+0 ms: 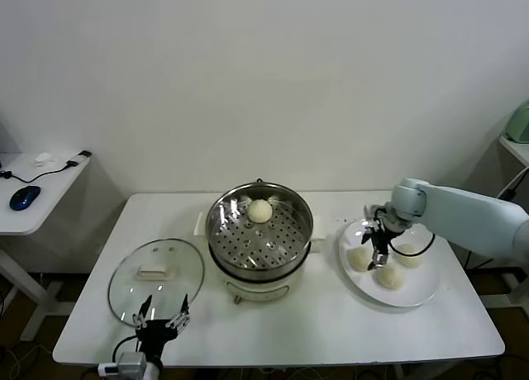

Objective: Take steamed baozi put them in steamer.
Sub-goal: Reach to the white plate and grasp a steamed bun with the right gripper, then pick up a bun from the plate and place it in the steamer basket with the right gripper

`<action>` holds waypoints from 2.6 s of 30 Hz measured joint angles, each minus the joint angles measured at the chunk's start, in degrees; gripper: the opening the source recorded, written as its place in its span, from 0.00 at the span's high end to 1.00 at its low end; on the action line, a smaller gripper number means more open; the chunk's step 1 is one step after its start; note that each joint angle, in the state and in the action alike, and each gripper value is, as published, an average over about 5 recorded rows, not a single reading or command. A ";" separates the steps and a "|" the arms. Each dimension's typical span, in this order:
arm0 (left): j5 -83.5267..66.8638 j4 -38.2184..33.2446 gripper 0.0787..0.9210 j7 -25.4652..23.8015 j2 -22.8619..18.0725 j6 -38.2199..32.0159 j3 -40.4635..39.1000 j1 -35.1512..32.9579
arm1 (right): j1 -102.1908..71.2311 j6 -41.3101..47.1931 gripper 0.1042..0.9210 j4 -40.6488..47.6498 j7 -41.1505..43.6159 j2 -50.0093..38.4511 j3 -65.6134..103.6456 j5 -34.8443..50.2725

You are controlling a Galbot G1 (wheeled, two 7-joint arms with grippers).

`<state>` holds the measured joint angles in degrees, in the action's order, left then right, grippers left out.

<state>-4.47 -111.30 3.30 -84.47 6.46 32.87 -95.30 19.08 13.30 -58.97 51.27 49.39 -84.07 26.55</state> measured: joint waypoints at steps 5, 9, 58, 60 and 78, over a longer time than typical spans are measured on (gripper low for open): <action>-0.08 -0.34 0.12 0.13 0.04 -0.05 0.02 -0.16 | -1.35 0.39 0.29 0.76 -0.41 0.64 1.42 -0.59; -0.08 -0.78 0.12 0.17 0.04 0.00 -0.08 -0.48 | -1.50 0.35 0.34 0.52 -0.29 0.56 1.90 -0.85; 0.27 -2.25 0.12 0.26 1.20 0.80 -1.79 0.13 | 21.71 10.77 0.29 -6.38 -9.37 34.49 -11.89 31.00; 0.27 -2.15 0.12 0.35 1.20 0.73 -1.78 0.13 | 20.69 10.85 0.28 -5.36 -9.75 34.98 -11.75 30.70; 0.20 -2.73 0.12 0.63 1.08 0.75 -1.93 0.10 | 23.70 5.85 0.12 -5.22 -4.12 31.52 -11.71 29.60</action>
<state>-4.26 -114.02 3.94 -83.39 7.21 30.94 -95.19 42.78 19.16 -64.19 47.15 80.91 -95.78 56.15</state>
